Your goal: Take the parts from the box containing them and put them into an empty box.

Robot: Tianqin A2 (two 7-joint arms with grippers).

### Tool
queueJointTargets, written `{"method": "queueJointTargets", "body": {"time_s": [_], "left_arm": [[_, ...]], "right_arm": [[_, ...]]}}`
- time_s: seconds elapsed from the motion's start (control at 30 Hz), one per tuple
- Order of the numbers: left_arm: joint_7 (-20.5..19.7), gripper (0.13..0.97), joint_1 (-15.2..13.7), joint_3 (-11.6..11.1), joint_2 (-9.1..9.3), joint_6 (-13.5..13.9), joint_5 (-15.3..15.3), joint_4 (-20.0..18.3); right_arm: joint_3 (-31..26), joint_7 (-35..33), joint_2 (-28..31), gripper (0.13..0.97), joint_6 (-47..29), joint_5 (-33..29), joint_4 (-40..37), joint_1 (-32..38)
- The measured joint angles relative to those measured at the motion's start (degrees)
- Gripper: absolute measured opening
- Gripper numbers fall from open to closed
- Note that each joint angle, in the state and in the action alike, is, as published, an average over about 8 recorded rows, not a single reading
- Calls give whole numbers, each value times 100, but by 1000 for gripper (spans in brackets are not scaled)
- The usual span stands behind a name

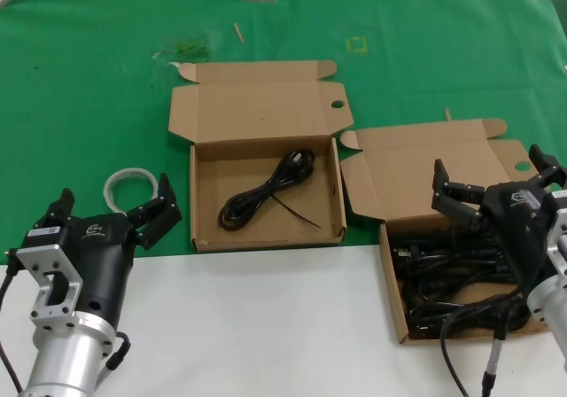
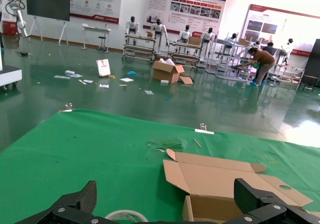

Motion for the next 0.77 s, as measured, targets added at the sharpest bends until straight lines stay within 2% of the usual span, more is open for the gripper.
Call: {"method": "queueJointTargets", "body": {"time_s": [0.77], "left_arm": [[0, 966, 0, 0, 0, 0, 0, 0]], "right_arm": [[0, 0, 0, 966, 0, 0, 0, 0]]}}
